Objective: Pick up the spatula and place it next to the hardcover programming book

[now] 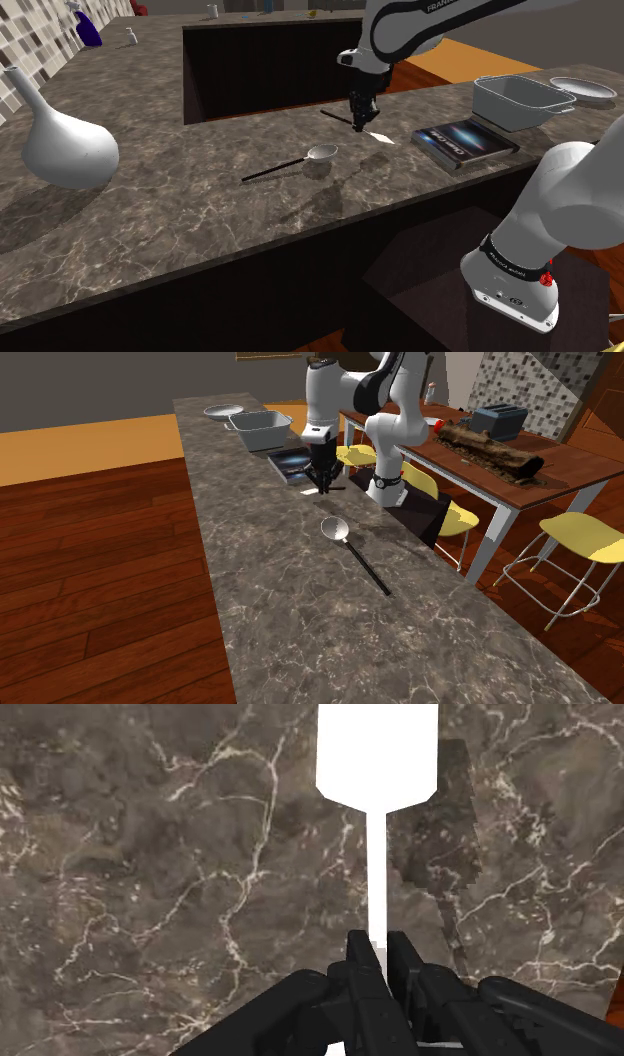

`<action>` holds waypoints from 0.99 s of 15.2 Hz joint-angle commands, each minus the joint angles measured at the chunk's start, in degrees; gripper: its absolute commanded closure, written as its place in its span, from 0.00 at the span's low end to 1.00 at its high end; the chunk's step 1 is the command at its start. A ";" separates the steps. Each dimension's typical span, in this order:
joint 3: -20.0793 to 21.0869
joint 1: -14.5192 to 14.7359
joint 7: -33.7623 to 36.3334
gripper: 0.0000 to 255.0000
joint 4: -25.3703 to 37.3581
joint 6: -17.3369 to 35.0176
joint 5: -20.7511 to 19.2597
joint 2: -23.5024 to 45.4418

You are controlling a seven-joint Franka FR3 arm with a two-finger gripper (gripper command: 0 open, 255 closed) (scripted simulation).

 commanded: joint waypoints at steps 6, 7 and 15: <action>-3.18 -3.90 -4.30 1.00 -12.01 -1.62 -3.72 -13.62; -3.25 -3.89 -4.37 1.00 -12.55 -0.76 -3.70 -13.30; -3.91 -3.71 -5.05 1.00 -16.47 6.32 -3.40 -10.09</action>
